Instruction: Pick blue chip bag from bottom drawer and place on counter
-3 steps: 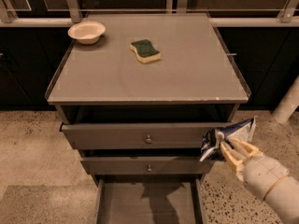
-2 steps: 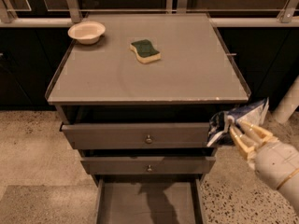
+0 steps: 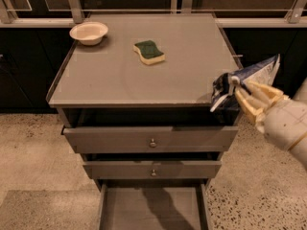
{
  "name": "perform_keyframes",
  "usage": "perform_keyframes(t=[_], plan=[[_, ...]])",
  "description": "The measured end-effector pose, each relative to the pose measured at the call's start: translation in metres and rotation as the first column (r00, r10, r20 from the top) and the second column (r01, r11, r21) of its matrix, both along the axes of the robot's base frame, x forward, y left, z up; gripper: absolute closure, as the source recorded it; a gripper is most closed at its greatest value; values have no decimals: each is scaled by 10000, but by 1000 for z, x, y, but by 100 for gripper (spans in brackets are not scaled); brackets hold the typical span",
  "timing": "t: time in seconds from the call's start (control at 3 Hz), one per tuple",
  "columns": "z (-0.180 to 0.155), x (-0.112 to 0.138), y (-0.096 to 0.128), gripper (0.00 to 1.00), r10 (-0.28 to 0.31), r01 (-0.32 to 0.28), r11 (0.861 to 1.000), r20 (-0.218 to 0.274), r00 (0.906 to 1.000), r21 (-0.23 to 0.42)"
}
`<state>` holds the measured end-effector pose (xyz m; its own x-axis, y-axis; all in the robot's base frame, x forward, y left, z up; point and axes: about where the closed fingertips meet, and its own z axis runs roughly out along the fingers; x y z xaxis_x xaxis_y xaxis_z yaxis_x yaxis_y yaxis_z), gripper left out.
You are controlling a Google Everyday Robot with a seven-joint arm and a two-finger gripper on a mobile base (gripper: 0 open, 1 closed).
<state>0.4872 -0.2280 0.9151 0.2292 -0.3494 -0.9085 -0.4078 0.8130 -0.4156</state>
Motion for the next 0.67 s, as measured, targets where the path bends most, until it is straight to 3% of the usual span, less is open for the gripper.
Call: perform_keyframes(t=[0.33, 0.67], plan=[[21, 44, 24, 100, 804, -803, 9968, 482, 9956, -36], [31, 91, 56, 100, 1626, -1621, 9867, 724, 9840, -136]])
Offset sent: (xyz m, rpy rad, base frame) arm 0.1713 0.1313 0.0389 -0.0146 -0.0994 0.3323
